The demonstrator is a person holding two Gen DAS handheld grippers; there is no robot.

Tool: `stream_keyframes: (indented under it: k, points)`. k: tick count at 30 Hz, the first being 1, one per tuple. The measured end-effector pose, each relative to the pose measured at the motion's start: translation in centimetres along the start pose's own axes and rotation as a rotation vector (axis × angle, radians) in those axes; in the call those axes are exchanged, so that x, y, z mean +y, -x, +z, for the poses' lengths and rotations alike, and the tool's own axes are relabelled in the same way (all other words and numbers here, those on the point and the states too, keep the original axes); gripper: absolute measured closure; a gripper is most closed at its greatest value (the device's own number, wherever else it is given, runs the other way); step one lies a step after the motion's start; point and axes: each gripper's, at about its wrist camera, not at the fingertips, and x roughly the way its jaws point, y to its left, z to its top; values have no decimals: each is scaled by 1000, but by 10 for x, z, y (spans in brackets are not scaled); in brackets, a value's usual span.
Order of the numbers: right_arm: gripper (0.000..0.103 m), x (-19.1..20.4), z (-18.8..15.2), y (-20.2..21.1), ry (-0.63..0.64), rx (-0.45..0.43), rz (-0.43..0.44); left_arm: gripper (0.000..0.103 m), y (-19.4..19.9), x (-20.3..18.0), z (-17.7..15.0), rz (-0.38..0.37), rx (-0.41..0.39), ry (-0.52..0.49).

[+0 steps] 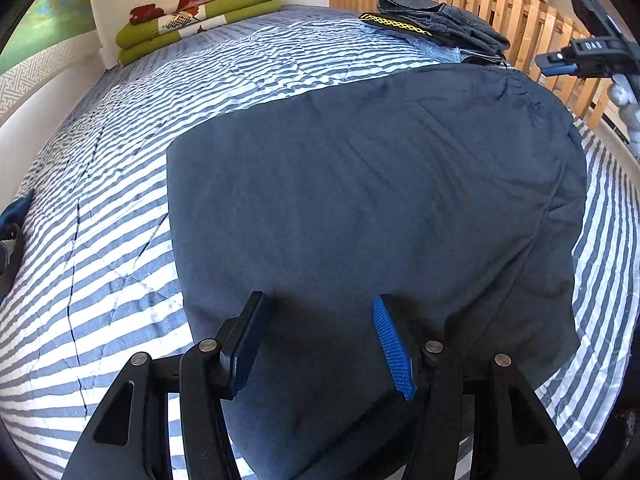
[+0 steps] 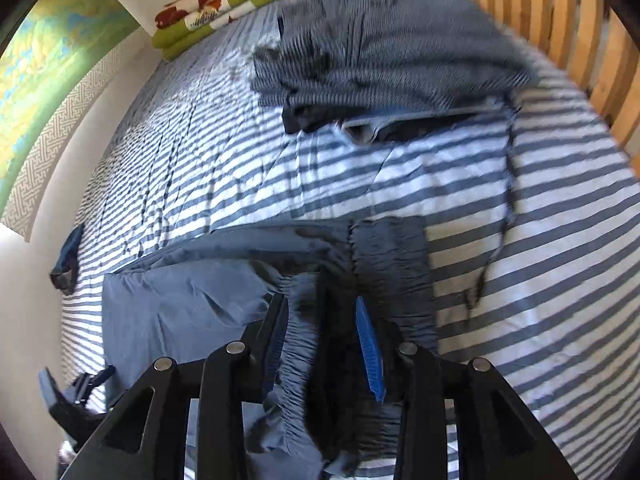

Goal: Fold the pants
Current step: 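Open both grippers and release the folded trousers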

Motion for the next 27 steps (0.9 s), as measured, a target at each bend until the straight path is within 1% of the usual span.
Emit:
stream_keyframes:
  k: [1, 2, 4, 5, 7, 9, 10, 12, 13, 15, 18, 19, 20, 22, 24, 25, 27]
  points:
    - [68, 17, -10, 8, 72, -19, 6, 44, 3, 1, -1, -2, -1, 5]
    - [68, 32, -19, 9, 135, -13, -3, 44, 8, 4, -3, -1, -8, 16]
    - [68, 59, -36, -4, 252, 34, -56, 45, 22, 16, -8, 8, -30, 73]
    - [68, 66, -42, -13, 290, 56, -75, 44, 30, 24, -12, 11, -45, 111]
    - [68, 69, -49, -34, 316, 94, -119, 45, 45, 39, -22, 19, -63, 178]
    - [68, 64, -51, -56, 338, 135, -186, 45, 54, 51, -32, 66, -62, 208]
    - [69, 62, -50, -66, 342, 165, -219, 45, 58, 56, -36, 78, -62, 220]
    - [68, 70, -47, -61, 344, 157, -238, 45, 64, 69, -43, 83, -64, 267]
    - [68, 79, -46, -53, 353, 135, -222, 45, 65, 75, -46, 69, -64, 302]
    - [67, 101, -43, -35, 376, 103, -135, 45, 62, 83, -49, 26, -55, 359]
    - [60, 143, -39, -28, 424, 73, -40, 45, 54, 81, -53, -36, -41, 408]
    - [56, 159, -38, -31, 444, 59, -25, 45, 49, 79, -55, -68, -32, 429]
    - [54, 175, -38, -38, 462, 45, -19, 45, 44, 76, -56, -94, -21, 445]
    - [54, 203, -36, -58, 484, 37, 8, 44, 30, 68, -56, -112, -4, 466]
    - [54, 230, -34, -81, 467, 80, 28, 45, 22, 65, -57, -119, 1, 482]
    - [54, 240, -33, -90, 451, 117, 54, 45, 21, 63, -57, -112, -9, 487]
    - [54, 264, -31, -107, 431, 188, 117, 45, 22, 63, -56, -133, -29, 510]
